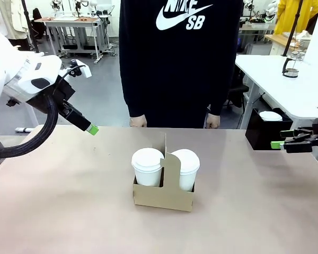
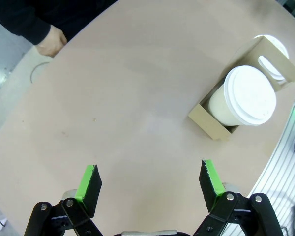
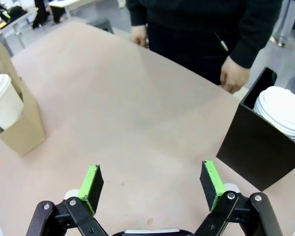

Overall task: Pour a drink into a cup and package it in a carrier.
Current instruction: Insert the held 600 ml Paper Cup into the Cup Carrier.

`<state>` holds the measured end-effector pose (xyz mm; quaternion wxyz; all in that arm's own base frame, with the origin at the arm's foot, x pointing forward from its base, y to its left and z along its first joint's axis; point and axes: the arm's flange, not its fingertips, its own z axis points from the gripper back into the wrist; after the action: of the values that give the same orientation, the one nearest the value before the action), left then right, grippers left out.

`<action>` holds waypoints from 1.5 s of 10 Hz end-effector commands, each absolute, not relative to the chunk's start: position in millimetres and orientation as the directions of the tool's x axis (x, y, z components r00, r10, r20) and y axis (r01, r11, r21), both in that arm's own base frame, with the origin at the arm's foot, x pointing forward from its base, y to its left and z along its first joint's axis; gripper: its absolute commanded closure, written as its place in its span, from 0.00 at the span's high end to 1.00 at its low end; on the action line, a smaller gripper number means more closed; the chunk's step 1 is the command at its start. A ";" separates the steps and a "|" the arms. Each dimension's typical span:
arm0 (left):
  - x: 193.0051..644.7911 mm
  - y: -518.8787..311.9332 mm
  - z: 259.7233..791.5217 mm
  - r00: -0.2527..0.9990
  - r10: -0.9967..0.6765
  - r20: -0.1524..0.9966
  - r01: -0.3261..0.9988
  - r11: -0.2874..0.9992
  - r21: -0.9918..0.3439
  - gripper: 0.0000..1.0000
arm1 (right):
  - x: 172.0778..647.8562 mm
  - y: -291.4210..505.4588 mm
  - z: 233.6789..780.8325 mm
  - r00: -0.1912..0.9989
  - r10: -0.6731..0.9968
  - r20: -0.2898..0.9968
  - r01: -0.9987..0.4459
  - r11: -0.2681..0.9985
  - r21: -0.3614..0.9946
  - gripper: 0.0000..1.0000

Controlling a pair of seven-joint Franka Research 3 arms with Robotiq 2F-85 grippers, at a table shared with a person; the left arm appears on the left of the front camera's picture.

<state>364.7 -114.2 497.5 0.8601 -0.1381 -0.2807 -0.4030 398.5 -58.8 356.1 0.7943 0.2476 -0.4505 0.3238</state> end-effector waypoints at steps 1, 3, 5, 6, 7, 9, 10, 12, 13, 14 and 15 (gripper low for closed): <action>362.9 -114.2 497.0 0.526 -0.605 0.598 0.764 0.645 -0.019 1.00 | 398.9 -59.9 357.6 0.374 0.302 0.877 -0.739 0.668 0.085 1.00; 362.9 -114.2 497.0 0.526 -0.605 0.598 0.764 0.645 -0.019 1.00 | 398.9 -59.9 357.6 0.374 0.302 0.877 -0.739 0.668 0.085 1.00; 362.9 -114.2 497.0 0.526 -0.605 0.598 0.764 0.645 -0.019 1.00 | 398.9 -59.9 357.6 0.374 0.302 0.877 -0.739 0.668 0.085 1.00; 362.9 -114.2 497.0 0.526 -0.605 0.598 0.764 0.645 -0.019 1.00 | 398.9 -59.9 357.6 0.374 0.302 0.877 -0.739 0.668 0.085 1.00; 362.9 -114.2 497.0 0.526 -0.605 0.598 0.764 0.645 -0.019 1.00 | 398.9 -59.9 357.6 0.374 0.302 0.877 -0.739 0.668 0.085 1.00; 362.9 -114.2 497.0 0.526 -0.605 0.598 0.764 0.645 -0.019 1.00 | 398.9 -59.9 357.6 0.374 0.302 0.877 -0.739 0.668 0.085 1.00; 362.9 -114.2 497.0 0.526 -0.605 0.598 0.764 0.645 -0.019 1.00 | 398.9 -59.9 357.6 0.374 0.302 0.877 -0.739 0.668 0.085 1.00; 362.9 -114.2 497.0 0.526 -0.605 0.598 0.764 0.645 -0.019 1.00 | 398.9 -59.9 357.6 0.374 0.302 0.877 -0.739 0.668 0.085 1.00; 362.9 -114.2 497.0 0.526 -0.605 0.598 0.764 0.645 -0.019 1.00 | 398.9 -59.9 357.6 0.374 0.302 0.877 -0.739 0.668 0.085 1.00; 362.9 -114.2 497.0 0.526 -0.605 0.598 0.764 0.645 -0.019 1.00 | 398.9 -59.9 357.6 0.374 0.302 0.877 -0.739 0.668 0.085 1.00; 362.9 -114.2 497.0 0.526 -0.605 0.598 0.764 0.645 -0.019 1.00 | 398.9 -59.9 357.6 0.374 0.302 0.877 -0.739 0.668 0.085 1.00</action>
<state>364.7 -114.2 497.5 0.8601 -0.1381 -0.2807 -0.4029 398.5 -58.9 356.3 0.7942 0.2473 -0.4507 0.3240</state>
